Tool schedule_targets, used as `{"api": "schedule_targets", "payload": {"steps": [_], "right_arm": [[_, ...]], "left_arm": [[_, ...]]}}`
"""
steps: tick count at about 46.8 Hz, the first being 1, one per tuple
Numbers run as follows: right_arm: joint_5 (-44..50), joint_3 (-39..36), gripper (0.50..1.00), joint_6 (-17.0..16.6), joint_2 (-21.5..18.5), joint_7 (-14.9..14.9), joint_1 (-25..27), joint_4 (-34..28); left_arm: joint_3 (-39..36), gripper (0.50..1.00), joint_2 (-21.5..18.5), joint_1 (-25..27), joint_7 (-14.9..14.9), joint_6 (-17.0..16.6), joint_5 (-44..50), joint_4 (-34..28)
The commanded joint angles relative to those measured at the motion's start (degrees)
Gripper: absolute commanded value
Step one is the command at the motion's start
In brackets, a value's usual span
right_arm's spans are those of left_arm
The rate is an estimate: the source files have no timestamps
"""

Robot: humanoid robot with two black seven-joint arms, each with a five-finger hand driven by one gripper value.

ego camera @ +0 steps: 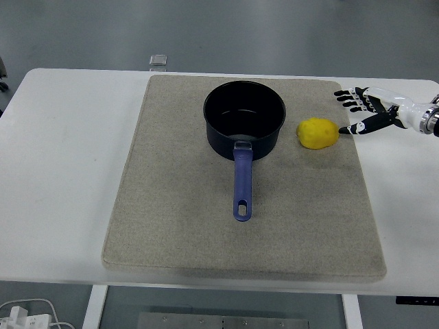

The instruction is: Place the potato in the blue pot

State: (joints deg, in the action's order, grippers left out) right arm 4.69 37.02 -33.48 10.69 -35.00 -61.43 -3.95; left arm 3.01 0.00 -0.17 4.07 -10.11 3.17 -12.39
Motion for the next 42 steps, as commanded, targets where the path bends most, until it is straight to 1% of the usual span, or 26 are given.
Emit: {"api": "schedule_targets", "payload": {"steps": [1,12,42], "right_arm": [[-0.55,-0.10,0.928,-0.01,0.12,0.00,0.00,-0.01],[-0.73,-0.10,0.928,0.08,0.12,0.00,0.00,-0.01],[-1.79,-0.19,0.928,-0.19,0.03,0.00,-0.88,-0.01]], "left_arm": [[-0.11,0.994,0.00,-0.01,0.06,-0.08,-0.18,0.09],[-0.02,0.994,0.00,0.35,0.06,-0.08,-0.27,1.85],[-0.11,0.994,0.00,0.26,0.06,-0.08,-0.27,1.85]]}}
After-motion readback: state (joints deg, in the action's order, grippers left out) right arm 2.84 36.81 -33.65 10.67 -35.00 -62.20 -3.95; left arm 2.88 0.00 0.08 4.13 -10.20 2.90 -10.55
